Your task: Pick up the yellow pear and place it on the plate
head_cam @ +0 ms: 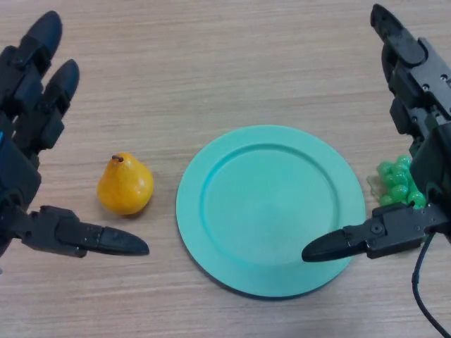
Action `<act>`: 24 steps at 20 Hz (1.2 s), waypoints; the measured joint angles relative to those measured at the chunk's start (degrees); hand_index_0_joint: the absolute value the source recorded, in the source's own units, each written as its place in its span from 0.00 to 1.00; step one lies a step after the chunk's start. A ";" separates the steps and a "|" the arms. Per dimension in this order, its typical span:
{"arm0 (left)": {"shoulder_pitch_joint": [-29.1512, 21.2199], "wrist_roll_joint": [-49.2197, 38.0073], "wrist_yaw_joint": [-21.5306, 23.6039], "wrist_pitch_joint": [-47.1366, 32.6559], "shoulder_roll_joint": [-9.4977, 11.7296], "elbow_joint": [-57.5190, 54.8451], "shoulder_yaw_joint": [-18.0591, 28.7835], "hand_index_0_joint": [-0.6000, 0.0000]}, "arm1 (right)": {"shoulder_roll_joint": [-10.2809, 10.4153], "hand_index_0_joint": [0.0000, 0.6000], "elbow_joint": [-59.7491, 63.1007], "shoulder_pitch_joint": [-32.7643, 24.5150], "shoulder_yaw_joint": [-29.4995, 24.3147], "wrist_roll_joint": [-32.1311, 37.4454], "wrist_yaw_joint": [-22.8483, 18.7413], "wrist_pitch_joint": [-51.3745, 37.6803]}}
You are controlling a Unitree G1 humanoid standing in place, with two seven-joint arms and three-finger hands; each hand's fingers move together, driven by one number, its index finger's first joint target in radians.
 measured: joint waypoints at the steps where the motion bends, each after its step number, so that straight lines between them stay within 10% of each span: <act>1: 0.23 -0.01 0.00 -0.01 -0.16 0.00 -0.50 1.00 | 0.00 0.00 -0.05 0.09 0.00 0.09 0.00 0.36; 15: 0.10 -6.37 2.75 0.05 0.05 -0.44 -0.49 1.00 | -0.26 0.00 -4.12 3.93 -0.12 2.31 0.61 4.31; 24: -7.65 3.79 0.17 -14.47 2.52 31.04 -4.89 1.00 | -0.42 0.00 -4.23 6.86 -6.15 5.18 1.54 3.21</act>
